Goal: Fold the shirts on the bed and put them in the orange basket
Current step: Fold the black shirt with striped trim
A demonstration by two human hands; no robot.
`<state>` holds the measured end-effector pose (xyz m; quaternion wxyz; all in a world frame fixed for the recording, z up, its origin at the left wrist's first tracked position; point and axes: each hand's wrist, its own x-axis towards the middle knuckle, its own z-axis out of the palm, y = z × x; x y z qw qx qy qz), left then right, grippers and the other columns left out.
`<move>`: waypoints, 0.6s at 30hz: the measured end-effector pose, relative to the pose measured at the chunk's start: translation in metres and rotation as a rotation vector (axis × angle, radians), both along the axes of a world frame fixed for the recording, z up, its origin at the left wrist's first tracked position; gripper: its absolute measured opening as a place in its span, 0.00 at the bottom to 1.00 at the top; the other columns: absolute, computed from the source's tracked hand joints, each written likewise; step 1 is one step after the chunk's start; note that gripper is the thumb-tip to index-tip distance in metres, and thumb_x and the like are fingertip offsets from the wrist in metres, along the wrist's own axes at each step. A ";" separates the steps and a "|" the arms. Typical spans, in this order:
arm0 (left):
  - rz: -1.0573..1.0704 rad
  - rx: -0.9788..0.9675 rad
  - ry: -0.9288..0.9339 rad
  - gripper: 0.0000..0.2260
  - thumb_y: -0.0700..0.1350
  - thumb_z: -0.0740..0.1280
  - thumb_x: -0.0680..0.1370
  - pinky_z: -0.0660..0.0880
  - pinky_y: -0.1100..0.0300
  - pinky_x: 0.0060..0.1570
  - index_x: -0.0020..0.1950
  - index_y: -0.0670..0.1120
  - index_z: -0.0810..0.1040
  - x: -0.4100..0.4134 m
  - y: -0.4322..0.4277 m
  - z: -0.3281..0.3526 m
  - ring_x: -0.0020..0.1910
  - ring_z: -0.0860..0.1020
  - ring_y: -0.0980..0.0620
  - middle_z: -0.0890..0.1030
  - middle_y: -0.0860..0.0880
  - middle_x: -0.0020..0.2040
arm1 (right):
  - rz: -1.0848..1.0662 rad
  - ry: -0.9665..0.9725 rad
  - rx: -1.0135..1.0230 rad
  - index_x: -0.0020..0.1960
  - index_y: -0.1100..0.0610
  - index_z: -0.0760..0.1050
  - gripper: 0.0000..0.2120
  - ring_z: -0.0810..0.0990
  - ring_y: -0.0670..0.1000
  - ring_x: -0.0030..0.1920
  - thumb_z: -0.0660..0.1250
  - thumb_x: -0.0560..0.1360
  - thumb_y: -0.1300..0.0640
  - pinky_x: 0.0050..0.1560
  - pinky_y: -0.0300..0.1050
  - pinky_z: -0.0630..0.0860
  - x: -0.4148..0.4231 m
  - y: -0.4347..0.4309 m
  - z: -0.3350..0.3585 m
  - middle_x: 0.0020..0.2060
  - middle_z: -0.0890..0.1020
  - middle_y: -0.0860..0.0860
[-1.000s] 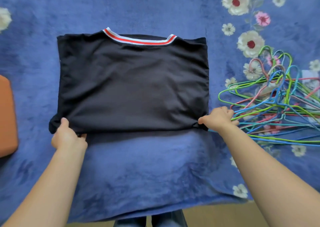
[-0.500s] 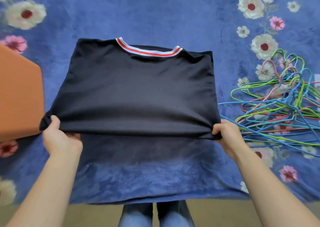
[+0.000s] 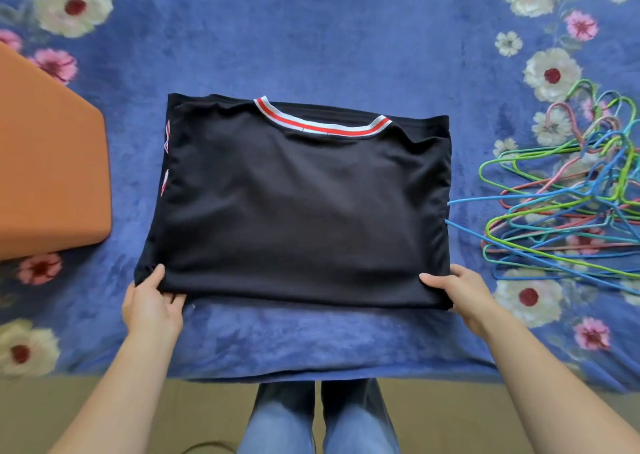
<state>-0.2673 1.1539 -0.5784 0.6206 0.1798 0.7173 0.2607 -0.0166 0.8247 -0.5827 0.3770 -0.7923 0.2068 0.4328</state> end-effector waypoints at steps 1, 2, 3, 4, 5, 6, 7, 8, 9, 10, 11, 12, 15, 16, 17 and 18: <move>0.005 0.012 0.045 0.18 0.36 0.65 0.77 0.75 0.53 0.56 0.65 0.47 0.72 0.001 0.000 -0.001 0.56 0.78 0.49 0.80 0.50 0.54 | -0.003 0.010 -0.007 0.48 0.62 0.76 0.11 0.77 0.53 0.40 0.74 0.69 0.61 0.41 0.45 0.72 -0.001 0.001 0.001 0.42 0.82 0.55; -0.007 0.046 0.128 0.20 0.36 0.66 0.76 0.74 0.54 0.59 0.67 0.46 0.70 0.004 -0.001 -0.001 0.56 0.77 0.49 0.78 0.50 0.55 | -0.018 -0.004 0.000 0.47 0.60 0.76 0.11 0.75 0.52 0.39 0.75 0.68 0.60 0.40 0.44 0.70 0.001 0.002 0.001 0.40 0.80 0.55; -0.062 0.110 0.296 0.22 0.37 0.67 0.75 0.71 0.56 0.61 0.68 0.45 0.68 0.007 -0.002 0.000 0.56 0.75 0.49 0.75 0.50 0.58 | -0.038 -0.030 0.015 0.46 0.59 0.75 0.12 0.75 0.52 0.38 0.75 0.67 0.58 0.38 0.44 0.69 0.002 0.005 0.003 0.39 0.79 0.56; -0.167 0.209 0.503 0.24 0.37 0.68 0.74 0.68 0.56 0.62 0.69 0.44 0.66 0.012 -0.006 0.003 0.58 0.73 0.47 0.71 0.49 0.63 | -0.061 -0.054 0.038 0.45 0.60 0.76 0.13 0.76 0.52 0.39 0.76 0.66 0.57 0.39 0.44 0.69 0.005 0.008 0.003 0.40 0.80 0.56; -0.313 0.356 0.683 0.26 0.37 0.68 0.72 0.65 0.53 0.62 0.69 0.42 0.64 0.016 -0.010 0.005 0.62 0.69 0.44 0.67 0.45 0.66 | -0.088 -0.066 0.065 0.46 0.61 0.77 0.14 0.78 0.53 0.41 0.76 0.66 0.56 0.41 0.45 0.71 0.008 0.012 0.004 0.42 0.82 0.57; -0.472 0.539 0.784 0.27 0.37 0.67 0.71 0.63 0.49 0.63 0.69 0.40 0.65 0.023 -0.017 0.007 0.65 0.66 0.41 0.65 0.41 0.68 | -0.119 -0.066 0.099 0.48 0.62 0.78 0.15 0.80 0.54 0.43 0.76 0.66 0.56 0.44 0.45 0.73 0.011 0.016 0.005 0.44 0.83 0.57; -0.647 0.726 0.808 0.26 0.38 0.65 0.70 0.62 0.48 0.63 0.68 0.39 0.67 0.029 -0.025 0.007 0.67 0.64 0.40 0.66 0.39 0.68 | -0.156 -0.055 0.134 0.49 0.61 0.79 0.14 0.81 0.54 0.45 0.75 0.67 0.56 0.46 0.46 0.74 0.014 0.021 0.008 0.47 0.84 0.57; -0.845 0.881 0.772 0.24 0.39 0.64 0.70 0.61 0.48 0.64 0.66 0.39 0.69 0.040 -0.035 0.005 0.67 0.64 0.40 0.67 0.38 0.67 | -0.191 -0.031 0.170 0.50 0.61 0.79 0.13 0.82 0.55 0.47 0.74 0.68 0.56 0.48 0.47 0.76 0.017 0.026 0.011 0.49 0.84 0.57; -1.046 0.986 0.706 0.23 0.40 0.63 0.69 0.60 0.50 0.65 0.65 0.39 0.72 0.051 -0.046 0.001 0.66 0.65 0.40 0.69 0.37 0.67 | -0.215 0.005 0.203 0.51 0.60 0.80 0.13 0.82 0.54 0.50 0.73 0.69 0.56 0.51 0.47 0.77 0.019 0.032 0.015 0.50 0.84 0.56; -1.243 1.043 0.627 0.23 0.41 0.62 0.70 0.60 0.51 0.66 0.65 0.40 0.72 0.065 -0.060 -0.001 0.67 0.65 0.39 0.69 0.37 0.68 | -0.227 0.053 0.233 0.53 0.59 0.80 0.13 0.83 0.54 0.52 0.72 0.70 0.56 0.54 0.48 0.77 0.020 0.036 0.019 0.50 0.84 0.55; -1.422 1.076 0.554 0.23 0.43 0.60 0.73 0.61 0.51 0.68 0.68 0.41 0.71 0.078 -0.072 -0.006 0.69 0.64 0.39 0.67 0.38 0.70 | -0.229 0.110 0.261 0.55 0.58 0.80 0.14 0.82 0.54 0.52 0.71 0.71 0.55 0.55 0.48 0.77 0.021 0.041 0.024 0.51 0.85 0.54; -1.587 1.106 0.514 0.24 0.46 0.58 0.75 0.61 0.50 0.69 0.71 0.43 0.68 0.093 -0.084 -0.008 0.72 0.62 0.39 0.64 0.40 0.73 | -0.228 0.170 0.289 0.56 0.58 0.79 0.14 0.83 0.53 0.52 0.69 0.72 0.54 0.55 0.48 0.76 0.022 0.046 0.030 0.50 0.85 0.54; -2.009 1.028 0.583 0.26 0.52 0.48 0.81 0.49 0.47 0.74 0.78 0.51 0.48 0.123 -0.098 -0.021 0.77 0.45 0.44 0.46 0.46 0.79 | -0.259 0.251 0.383 0.56 0.58 0.79 0.13 0.83 0.52 0.46 0.66 0.73 0.54 0.51 0.48 0.76 0.024 0.060 0.045 0.48 0.84 0.54; -2.113 0.934 0.619 0.25 0.52 0.47 0.82 0.44 0.47 0.74 0.78 0.53 0.43 0.129 -0.095 -0.025 0.77 0.39 0.45 0.40 0.48 0.78 | -0.277 0.226 0.405 0.56 0.57 0.78 0.13 0.83 0.52 0.45 0.65 0.73 0.55 0.49 0.47 0.77 0.026 0.067 0.048 0.47 0.84 0.54; -2.172 0.857 0.634 0.26 0.52 0.48 0.83 0.41 0.48 0.74 0.78 0.54 0.40 0.133 -0.092 -0.028 0.76 0.36 0.47 0.36 0.49 0.78 | -0.289 0.180 0.423 0.56 0.56 0.77 0.12 0.82 0.52 0.43 0.64 0.73 0.57 0.46 0.46 0.77 0.027 0.075 0.051 0.47 0.84 0.54; -2.189 0.802 0.601 0.26 0.52 0.50 0.83 0.40 0.49 0.73 0.78 0.54 0.41 0.135 -0.089 -0.027 0.76 0.36 0.47 0.36 0.49 0.78 | -0.262 0.104 0.434 0.55 0.54 0.77 0.11 0.82 0.51 0.43 0.64 0.73 0.59 0.45 0.45 0.78 0.027 0.084 0.056 0.47 0.83 0.53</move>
